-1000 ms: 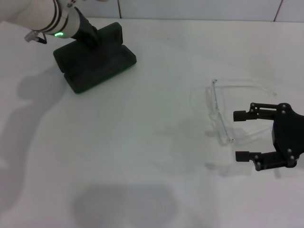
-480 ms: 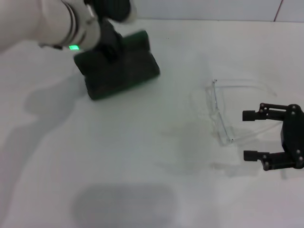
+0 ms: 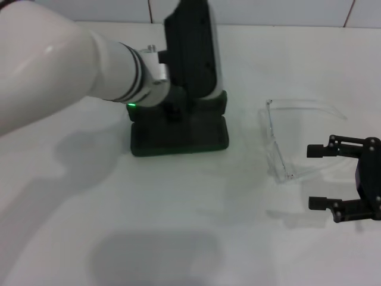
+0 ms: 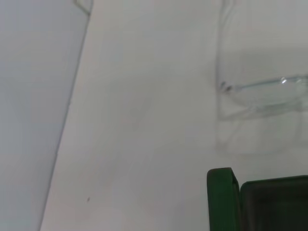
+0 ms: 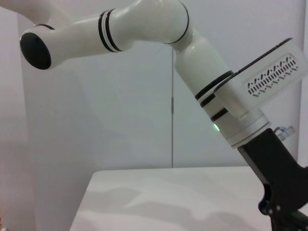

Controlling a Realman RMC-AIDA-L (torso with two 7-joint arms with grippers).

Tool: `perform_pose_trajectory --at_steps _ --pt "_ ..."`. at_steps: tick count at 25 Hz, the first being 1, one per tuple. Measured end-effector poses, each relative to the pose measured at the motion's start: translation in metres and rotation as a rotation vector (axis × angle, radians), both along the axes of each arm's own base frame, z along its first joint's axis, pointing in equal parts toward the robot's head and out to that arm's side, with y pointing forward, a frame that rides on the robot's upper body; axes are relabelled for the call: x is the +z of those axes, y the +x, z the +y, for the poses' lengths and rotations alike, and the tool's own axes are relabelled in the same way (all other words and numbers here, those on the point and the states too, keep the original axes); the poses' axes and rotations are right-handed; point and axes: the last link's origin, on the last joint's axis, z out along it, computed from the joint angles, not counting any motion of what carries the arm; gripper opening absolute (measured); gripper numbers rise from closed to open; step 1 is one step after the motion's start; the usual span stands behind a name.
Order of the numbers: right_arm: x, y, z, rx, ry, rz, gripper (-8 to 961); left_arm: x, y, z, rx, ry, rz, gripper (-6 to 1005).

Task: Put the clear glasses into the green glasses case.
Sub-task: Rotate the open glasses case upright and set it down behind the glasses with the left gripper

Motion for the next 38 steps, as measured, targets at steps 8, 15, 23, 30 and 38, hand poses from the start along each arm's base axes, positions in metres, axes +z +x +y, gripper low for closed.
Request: perform_pose_trajectory --at_steps 8,15,23,30,38 --pt "0.000 0.005 -0.005 -0.001 0.010 -0.002 811 -0.015 0.016 -0.008 -0.006 -0.035 0.016 180" --pt "0.000 0.006 -0.006 -0.006 0.009 -0.001 811 -0.020 0.025 -0.013 0.025 -0.026 0.020 180" --pt "0.000 0.009 -0.009 -0.015 0.011 -0.002 811 -0.024 0.027 -0.019 0.022 0.001 0.030 180" --pt "0.000 0.011 -0.011 -0.021 0.011 -0.002 811 -0.024 0.031 -0.023 0.040 -0.003 0.026 183" --pt "0.000 0.011 -0.014 -0.018 0.003 0.006 812 -0.026 0.032 -0.027 0.062 -0.018 0.035 216"
